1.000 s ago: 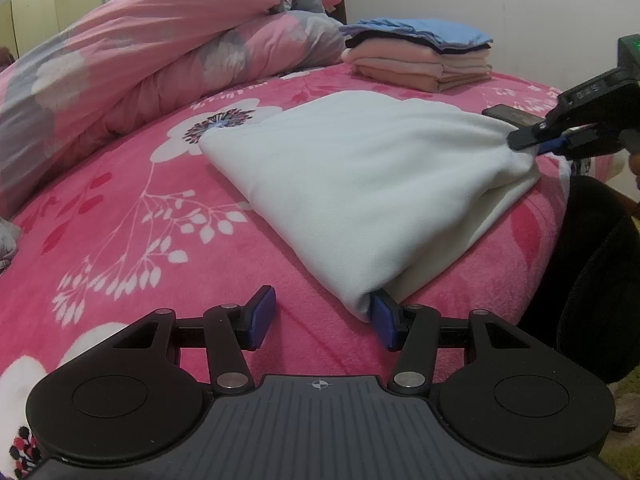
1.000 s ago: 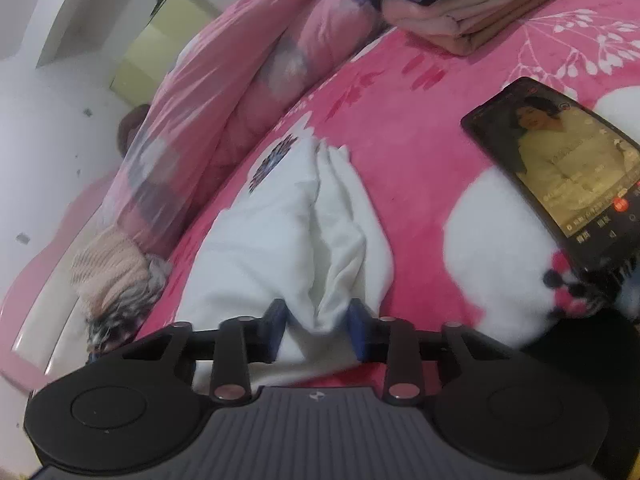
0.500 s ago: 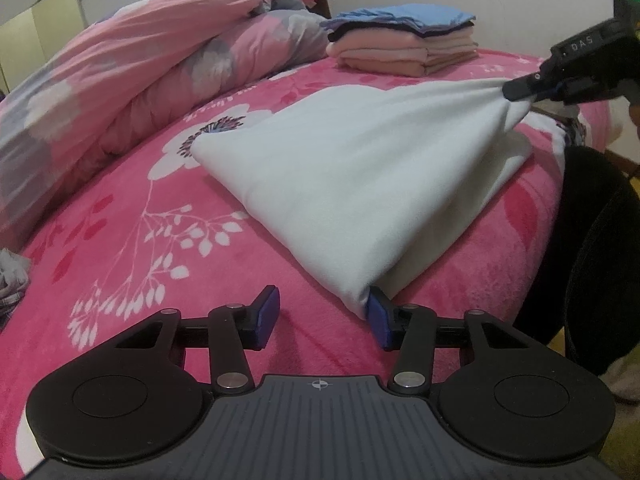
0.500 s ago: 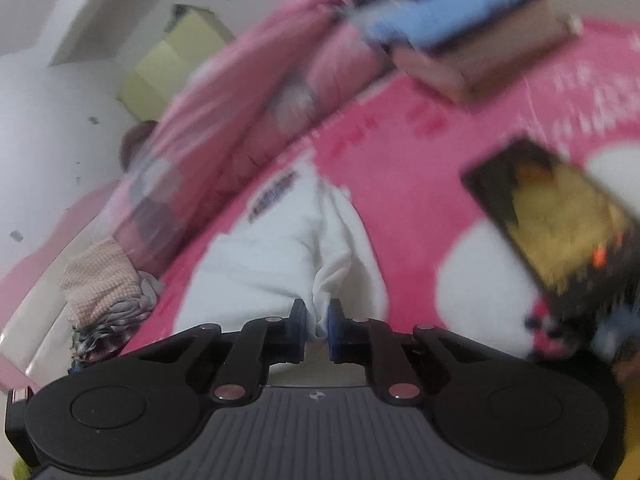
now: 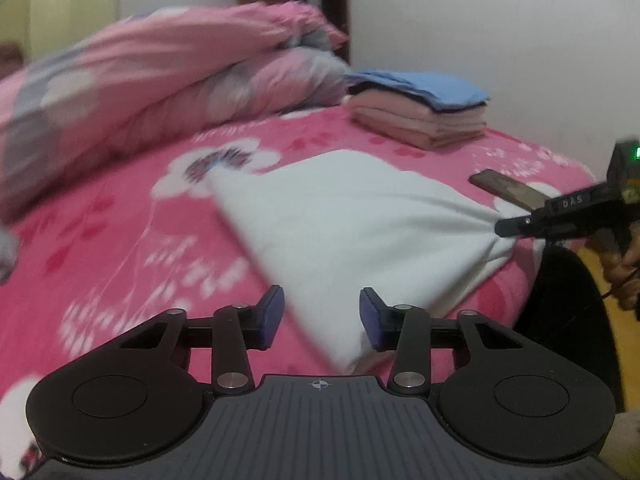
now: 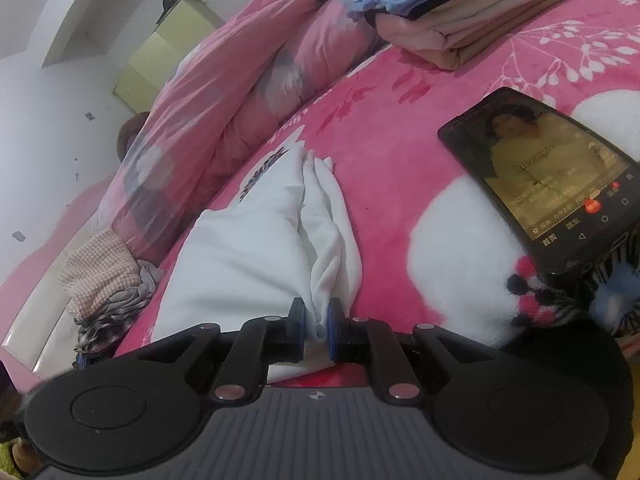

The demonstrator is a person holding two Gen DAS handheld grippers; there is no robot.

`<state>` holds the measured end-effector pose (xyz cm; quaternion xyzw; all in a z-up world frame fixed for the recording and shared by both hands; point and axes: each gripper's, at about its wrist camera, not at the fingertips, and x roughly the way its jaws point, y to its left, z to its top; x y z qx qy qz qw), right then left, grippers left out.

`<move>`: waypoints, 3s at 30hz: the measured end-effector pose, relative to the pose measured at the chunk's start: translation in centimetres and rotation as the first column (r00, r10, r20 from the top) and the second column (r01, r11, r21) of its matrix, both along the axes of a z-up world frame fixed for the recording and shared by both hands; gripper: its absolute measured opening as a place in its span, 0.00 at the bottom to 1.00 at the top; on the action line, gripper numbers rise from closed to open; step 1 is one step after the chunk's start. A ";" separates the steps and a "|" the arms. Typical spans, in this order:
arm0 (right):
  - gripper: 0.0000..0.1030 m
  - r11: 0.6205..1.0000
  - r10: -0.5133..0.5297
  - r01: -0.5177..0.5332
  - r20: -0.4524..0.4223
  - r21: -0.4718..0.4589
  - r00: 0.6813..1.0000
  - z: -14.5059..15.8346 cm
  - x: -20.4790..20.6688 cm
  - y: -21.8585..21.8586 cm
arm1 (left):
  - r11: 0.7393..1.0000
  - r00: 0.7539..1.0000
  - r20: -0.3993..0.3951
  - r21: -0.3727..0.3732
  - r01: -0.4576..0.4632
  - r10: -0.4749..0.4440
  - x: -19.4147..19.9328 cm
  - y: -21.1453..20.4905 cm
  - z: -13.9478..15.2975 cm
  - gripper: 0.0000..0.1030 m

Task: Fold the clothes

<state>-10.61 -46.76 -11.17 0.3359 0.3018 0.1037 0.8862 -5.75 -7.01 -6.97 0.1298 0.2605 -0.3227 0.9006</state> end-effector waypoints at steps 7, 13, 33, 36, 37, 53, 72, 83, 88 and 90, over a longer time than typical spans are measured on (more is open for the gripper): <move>0.28 0.984 -0.037 0.032 -0.026 -0.173 0.999 2.0 -1.4 1.0 | 0.985 0.994 0.097 0.169 0.038 -0.055 -0.4 -3.9 -3.8 0.33; 0.27 0.925 -0.048 0.082 0.102 -0.371 0.994 6.6 -4.1 2.5 | 0.990 0.996 0.073 0.134 0.047 -0.057 0.0 -2.8 -3.6 0.33; 0.15 0.662 0.331 -0.200 0.043 -0.723 0.943 6.7 -1.5 14.0 | 0.991 0.995 0.036 0.098 0.088 -0.092 -0.1 -1.5 -3.3 0.37; 0.15 0.670 0.347 -0.221 0.036 -0.709 0.937 5.6 0.0 15.0 | 0.992 0.995 0.036 0.093 0.089 -0.092 -0.2 -1.2 -3.3 0.41; 0.15 0.669 0.338 -0.249 -0.012 -0.700 0.941 4.1 0.8 14.7 | 0.991 0.995 0.027 0.090 0.096 -0.099 -0.3 -1.1 -3.2 0.46; 0.15 0.675 0.306 -0.248 -0.042 -0.695 0.951 8.2 2.9 13.9 | 0.983 0.982 0.076 0.074 0.170 -0.175 -0.8 -4.2 -4.4 0.48; 0.05 0.425 0.401 -0.358 -0.182 -0.832 0.898 4.8 15.7 18.2 | 0.952 0.983 -0.060 -0.265 0.152 -0.173 0.5 -0.7 -5.4 0.48; 0.06 0.447 0.461 -0.386 -0.163 -0.807 0.873 5.2 21.0 21.1 | 0.937 0.980 -0.059 -0.310 0.163 -0.190 0.4 0.0 -6.0 0.48; 0.06 0.416 0.350 -0.331 -0.187 -0.847 0.918 4.2 23.1 19.8 | 0.922 0.978 -0.073 -0.354 0.160 -0.198 0.7 0.5 -6.3 0.48; 0.07 0.415 0.376 -0.311 -0.151 -0.855 0.914 6.5 22.5 20.6 | 0.919 0.977 -0.072 -0.360 0.162 -0.201 0.8 0.6 -6.4 0.48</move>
